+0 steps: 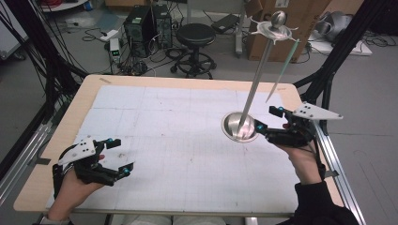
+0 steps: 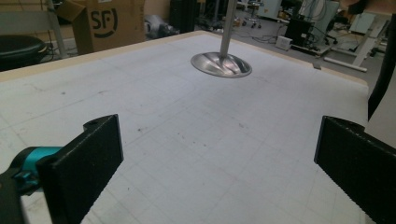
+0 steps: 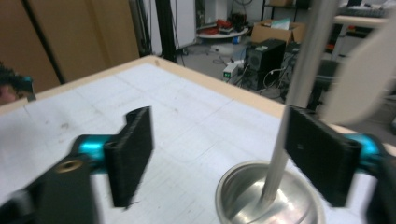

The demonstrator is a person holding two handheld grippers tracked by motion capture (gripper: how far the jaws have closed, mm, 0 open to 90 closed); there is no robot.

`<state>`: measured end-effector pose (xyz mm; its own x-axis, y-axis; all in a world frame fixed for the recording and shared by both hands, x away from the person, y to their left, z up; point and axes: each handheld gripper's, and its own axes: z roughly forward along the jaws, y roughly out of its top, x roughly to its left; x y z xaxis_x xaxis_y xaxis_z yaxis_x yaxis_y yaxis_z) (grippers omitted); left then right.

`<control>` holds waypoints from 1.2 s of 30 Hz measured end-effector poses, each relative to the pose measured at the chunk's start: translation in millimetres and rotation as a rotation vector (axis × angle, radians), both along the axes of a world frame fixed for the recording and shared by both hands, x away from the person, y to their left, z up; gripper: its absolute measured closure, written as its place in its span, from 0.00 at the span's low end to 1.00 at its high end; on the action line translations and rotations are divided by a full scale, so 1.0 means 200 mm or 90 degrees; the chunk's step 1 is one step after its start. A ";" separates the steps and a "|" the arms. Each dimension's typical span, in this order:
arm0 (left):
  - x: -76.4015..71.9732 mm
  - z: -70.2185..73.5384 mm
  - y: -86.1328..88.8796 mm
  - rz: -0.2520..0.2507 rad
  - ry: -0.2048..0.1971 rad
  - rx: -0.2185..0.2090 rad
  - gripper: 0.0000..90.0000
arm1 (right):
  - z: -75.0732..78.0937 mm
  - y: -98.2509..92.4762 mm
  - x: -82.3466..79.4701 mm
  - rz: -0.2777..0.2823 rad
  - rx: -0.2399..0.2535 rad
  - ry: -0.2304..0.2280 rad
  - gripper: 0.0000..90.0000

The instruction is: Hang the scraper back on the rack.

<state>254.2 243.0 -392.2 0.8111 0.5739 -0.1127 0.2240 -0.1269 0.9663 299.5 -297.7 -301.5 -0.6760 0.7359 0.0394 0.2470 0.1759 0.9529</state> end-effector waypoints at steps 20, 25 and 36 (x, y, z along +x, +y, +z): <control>0.06 0.02 -0.03 -0.010 -0.014 -0.033 0.02 | -0.32 0.19 -0.06 0.012 0.056 0.013 0.01; 0.08 -0.03 -0.03 -0.001 -0.003 -0.012 0.02 | -0.45 0.17 -0.07 -0.005 0.090 0.019 0.01; 0.09 -0.12 -0.02 0.028 -0.008 0.024 0.02 | -0.69 0.05 -0.11 -0.045 0.032 0.057 0.01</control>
